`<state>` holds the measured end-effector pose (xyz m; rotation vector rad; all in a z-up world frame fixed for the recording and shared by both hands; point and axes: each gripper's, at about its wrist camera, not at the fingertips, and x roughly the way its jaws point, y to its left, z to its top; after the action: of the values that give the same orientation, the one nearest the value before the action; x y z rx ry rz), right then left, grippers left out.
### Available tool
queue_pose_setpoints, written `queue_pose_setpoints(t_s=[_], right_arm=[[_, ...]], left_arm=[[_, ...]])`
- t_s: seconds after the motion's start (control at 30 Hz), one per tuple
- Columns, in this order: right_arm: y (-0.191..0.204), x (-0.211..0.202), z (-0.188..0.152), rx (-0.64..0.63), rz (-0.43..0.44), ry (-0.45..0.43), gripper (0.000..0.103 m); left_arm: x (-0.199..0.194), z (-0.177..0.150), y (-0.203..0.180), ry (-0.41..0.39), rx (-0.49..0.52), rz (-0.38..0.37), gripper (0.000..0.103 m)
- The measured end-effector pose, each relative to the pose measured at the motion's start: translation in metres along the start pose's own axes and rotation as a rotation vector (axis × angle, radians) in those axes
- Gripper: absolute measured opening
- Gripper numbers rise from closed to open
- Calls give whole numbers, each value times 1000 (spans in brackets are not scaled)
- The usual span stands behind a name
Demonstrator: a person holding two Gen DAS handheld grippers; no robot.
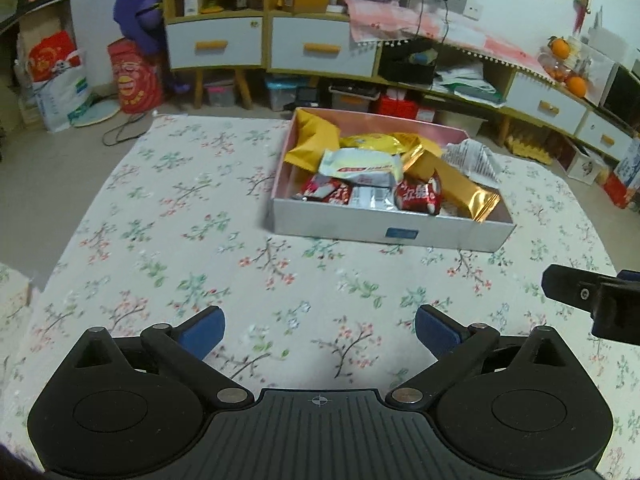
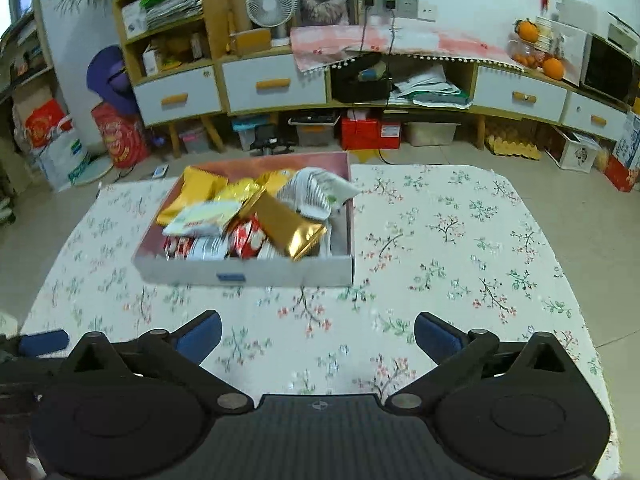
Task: Organize snacks
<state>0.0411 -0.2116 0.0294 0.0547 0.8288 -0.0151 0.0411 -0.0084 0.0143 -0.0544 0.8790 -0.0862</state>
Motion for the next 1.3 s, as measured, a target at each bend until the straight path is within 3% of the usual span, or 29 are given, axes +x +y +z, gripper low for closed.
queue_pose_setpoints(t_s=[0.37,1.3], right_arm=[[5,5,-11,-48,9,36,76],[12,4,-10,-68,-11,23,76]], left_arm=[[-3,-4,-2,4,55,25,102],[-9,-2,-3,-11,44,25,102]])
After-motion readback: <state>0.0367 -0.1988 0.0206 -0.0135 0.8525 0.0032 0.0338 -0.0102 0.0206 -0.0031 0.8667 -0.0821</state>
